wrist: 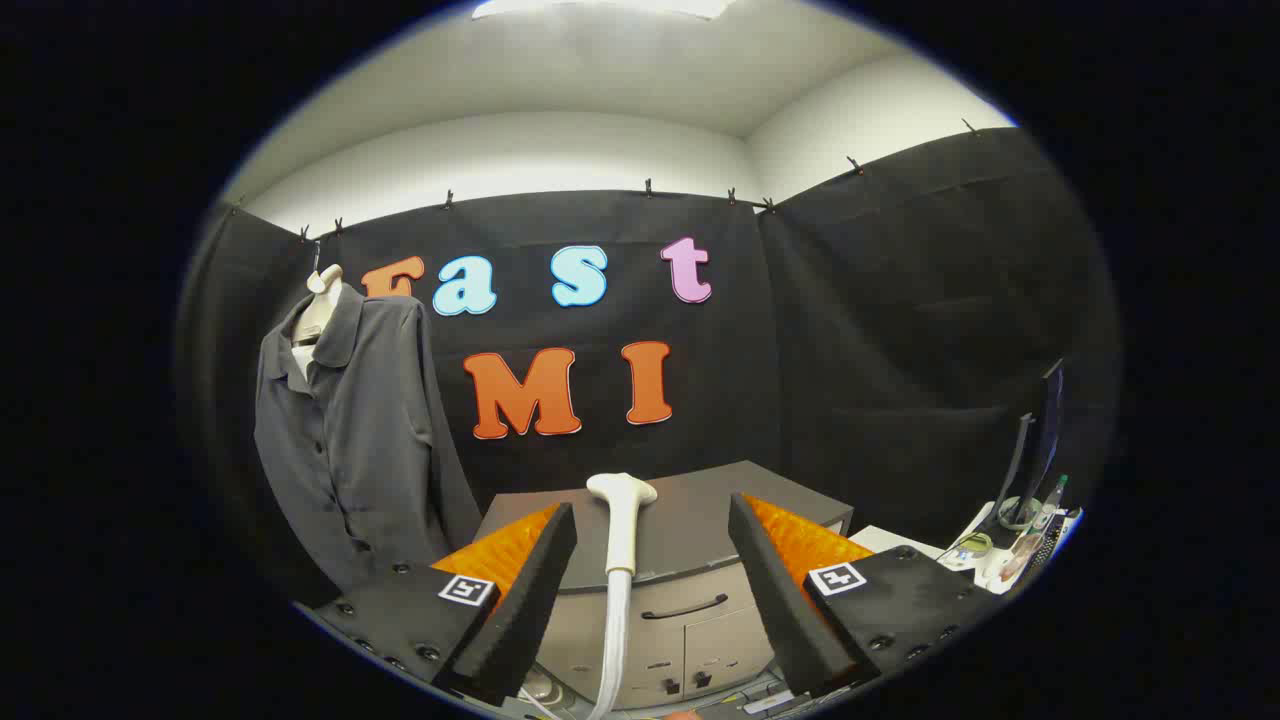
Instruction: Iron the clothes twice with a garment steamer, once on the left side and once on the right side.
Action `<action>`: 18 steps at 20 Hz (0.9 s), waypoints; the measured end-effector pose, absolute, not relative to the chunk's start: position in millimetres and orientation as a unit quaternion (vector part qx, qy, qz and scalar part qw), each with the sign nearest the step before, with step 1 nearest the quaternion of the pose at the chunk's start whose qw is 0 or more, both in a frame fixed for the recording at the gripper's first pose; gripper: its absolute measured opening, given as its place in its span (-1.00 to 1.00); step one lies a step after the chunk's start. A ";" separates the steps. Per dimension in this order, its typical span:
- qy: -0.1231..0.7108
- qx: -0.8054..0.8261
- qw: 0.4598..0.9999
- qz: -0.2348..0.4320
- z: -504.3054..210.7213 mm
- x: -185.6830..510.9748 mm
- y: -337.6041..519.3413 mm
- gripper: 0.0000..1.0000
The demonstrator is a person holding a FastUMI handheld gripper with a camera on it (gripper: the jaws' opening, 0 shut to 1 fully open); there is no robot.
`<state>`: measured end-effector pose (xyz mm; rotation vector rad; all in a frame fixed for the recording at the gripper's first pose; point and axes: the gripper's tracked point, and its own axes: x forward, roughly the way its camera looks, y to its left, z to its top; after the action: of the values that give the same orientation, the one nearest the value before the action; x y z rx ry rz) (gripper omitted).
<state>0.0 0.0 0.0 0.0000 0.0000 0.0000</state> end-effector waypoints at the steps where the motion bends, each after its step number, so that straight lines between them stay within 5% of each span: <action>1: -0.001 0.006 1.000 -0.003 1.8 -6.4 -10.4 0.96; 8: 0.030 0.004 0.999 -0.009 -25.5 -8.0 -57.1 0.96; 18: -0.068 0.003 0.998 -0.016 34.2 -37.5 -75.8 0.96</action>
<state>-37.5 -75.8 34.2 0.0051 -0.1365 -0.0326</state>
